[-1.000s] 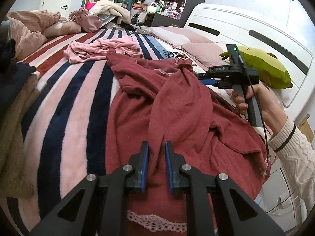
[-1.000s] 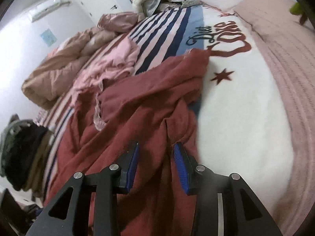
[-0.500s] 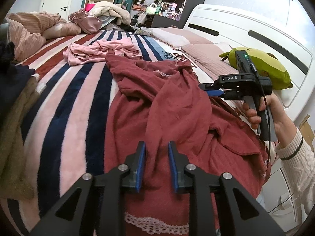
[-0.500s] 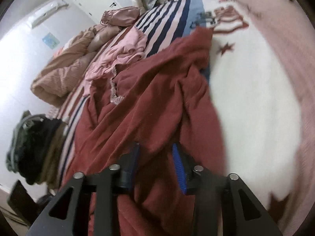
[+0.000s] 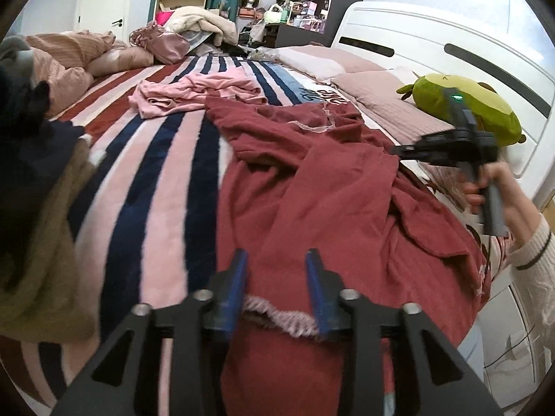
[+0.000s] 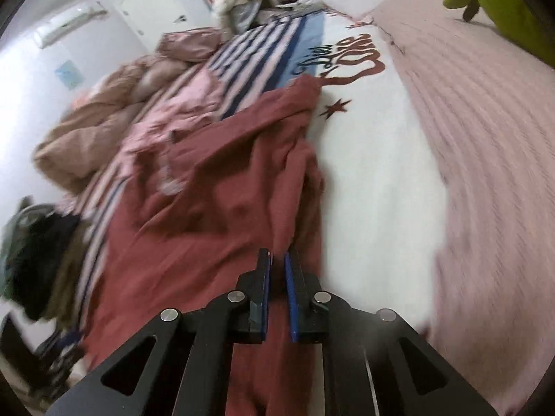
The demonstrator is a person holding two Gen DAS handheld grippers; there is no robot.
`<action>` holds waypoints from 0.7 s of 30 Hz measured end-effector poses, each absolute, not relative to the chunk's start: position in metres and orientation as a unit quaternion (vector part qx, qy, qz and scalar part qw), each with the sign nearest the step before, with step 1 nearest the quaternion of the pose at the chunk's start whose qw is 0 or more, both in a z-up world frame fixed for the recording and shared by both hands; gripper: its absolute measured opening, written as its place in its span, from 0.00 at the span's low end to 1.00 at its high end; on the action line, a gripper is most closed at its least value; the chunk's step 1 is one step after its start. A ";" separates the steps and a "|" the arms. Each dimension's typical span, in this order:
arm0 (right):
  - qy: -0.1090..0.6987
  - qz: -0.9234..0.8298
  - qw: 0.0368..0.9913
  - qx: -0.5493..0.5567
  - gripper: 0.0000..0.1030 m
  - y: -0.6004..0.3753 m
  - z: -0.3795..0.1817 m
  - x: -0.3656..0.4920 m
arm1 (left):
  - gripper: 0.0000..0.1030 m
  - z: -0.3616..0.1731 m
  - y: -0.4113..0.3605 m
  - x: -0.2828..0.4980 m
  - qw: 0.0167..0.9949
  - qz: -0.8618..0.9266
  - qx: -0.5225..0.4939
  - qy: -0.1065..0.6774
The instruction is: Fold small clothes
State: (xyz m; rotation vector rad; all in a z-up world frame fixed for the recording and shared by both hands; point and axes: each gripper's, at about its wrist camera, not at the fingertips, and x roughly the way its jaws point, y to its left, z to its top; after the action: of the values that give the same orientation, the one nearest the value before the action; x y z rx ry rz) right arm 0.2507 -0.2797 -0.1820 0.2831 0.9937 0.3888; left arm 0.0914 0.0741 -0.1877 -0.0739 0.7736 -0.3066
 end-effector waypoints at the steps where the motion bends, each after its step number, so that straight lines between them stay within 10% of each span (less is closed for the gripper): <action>1: 0.466 0.195 0.854 0.127 0.30 -0.285 -0.175 0.235 | 0.52 -0.187 0.077 0.088 0.914 -0.151 -0.035 0.374; 3: 0.463 0.209 0.854 0.116 0.50 -0.294 -0.169 0.208 | 0.59 -0.186 0.081 0.083 0.913 -0.161 -0.040 0.373; 14: 0.471 0.292 0.824 0.120 0.51 -0.298 -0.211 0.095 | 0.65 -0.212 0.082 0.074 0.895 -0.157 -0.047 0.415; 21: 0.448 0.260 0.853 0.059 0.21 -0.267 -0.213 0.079 | 0.39 -0.217 0.060 0.077 0.898 -0.151 -0.048 0.411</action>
State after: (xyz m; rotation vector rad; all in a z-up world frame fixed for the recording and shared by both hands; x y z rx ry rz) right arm 0.0789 -0.2665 -0.2132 0.1248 0.9436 0.5473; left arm 0.0765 0.0598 -0.2167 -0.0993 0.8517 -0.3118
